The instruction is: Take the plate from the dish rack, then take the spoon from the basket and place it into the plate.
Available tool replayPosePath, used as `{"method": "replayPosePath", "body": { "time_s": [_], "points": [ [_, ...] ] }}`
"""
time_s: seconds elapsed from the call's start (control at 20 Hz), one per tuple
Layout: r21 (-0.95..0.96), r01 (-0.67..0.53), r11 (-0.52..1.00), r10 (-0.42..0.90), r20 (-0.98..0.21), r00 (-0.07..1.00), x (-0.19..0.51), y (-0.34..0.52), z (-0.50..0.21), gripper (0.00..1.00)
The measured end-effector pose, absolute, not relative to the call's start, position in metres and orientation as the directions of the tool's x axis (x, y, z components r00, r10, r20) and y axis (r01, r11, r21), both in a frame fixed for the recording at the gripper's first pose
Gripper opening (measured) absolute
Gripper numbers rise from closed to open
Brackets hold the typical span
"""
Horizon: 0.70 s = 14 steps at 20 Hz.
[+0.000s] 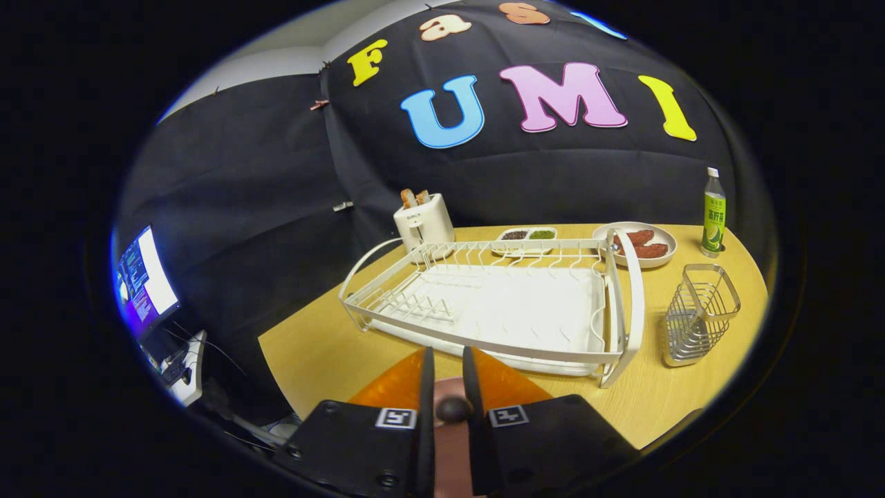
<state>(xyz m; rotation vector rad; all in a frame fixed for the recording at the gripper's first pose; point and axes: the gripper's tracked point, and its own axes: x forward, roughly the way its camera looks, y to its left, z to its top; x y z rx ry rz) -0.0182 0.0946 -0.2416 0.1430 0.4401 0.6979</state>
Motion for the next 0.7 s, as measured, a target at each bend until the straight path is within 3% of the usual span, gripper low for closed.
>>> {"method": "replayPosePath", "body": {
  "time_s": [0.1, 0.2, 0.25, 0.3, 0.7],
  "points": [
    [0.261, -0.583, 0.769, 0.638, -0.363, 0.679, -0.016, 0.091, -0.246, 0.56],
    [0.25, -0.584, 0.773, 0.634, -0.352, 0.689, -0.015, 0.084, -0.239, 0.79],
    [0.248, -0.583, 0.774, 0.632, -0.35, 0.691, -0.014, 0.078, -0.238, 0.82],
    [0.246, -0.582, 0.775, 0.631, -0.355, 0.69, -0.014, 0.075, -0.236, 0.93],
    [0.159, -0.552, 0.818, 0.574, -0.264, 0.775, -0.008, 0.033, -0.147, 0.98]
  ]
}}
